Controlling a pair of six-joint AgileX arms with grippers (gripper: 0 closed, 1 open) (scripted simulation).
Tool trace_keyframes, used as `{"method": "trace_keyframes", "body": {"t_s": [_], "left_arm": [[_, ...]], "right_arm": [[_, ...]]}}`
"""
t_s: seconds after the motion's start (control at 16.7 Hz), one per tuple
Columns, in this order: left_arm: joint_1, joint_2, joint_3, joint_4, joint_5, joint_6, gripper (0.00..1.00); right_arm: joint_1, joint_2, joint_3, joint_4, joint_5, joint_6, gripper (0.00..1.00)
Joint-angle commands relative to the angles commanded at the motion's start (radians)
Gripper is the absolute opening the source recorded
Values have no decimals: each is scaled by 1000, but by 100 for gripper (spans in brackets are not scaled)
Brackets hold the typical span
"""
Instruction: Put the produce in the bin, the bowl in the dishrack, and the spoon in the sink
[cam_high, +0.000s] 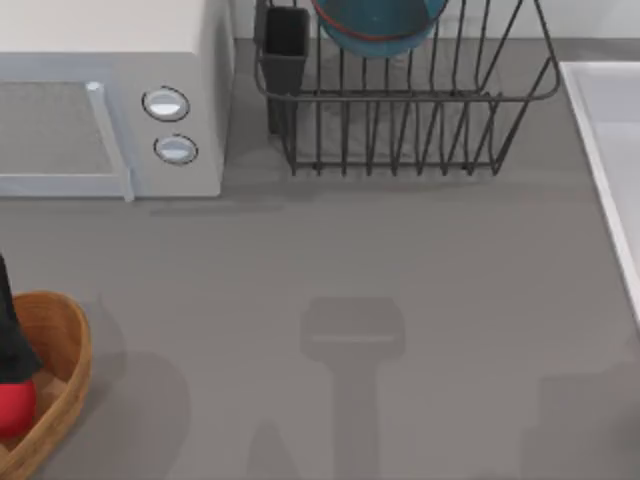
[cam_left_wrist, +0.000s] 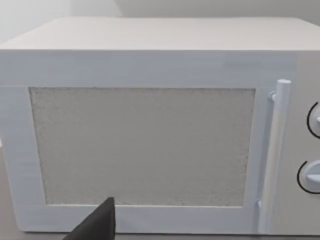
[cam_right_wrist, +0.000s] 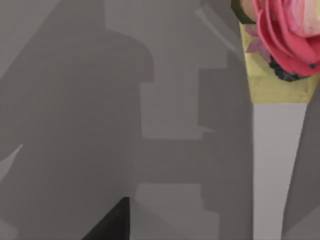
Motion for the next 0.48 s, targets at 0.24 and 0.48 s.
{"method": "trace_keyframes", "body": {"t_s": [0.24,0.48], "left_arm": [[0,0,0,0,0,0,100],[0,0,0,0,0,0,100]], "right_arm": [[0,0,0,0,0,0,0],[-3,-75,58,-115,-16,10,0]]}}
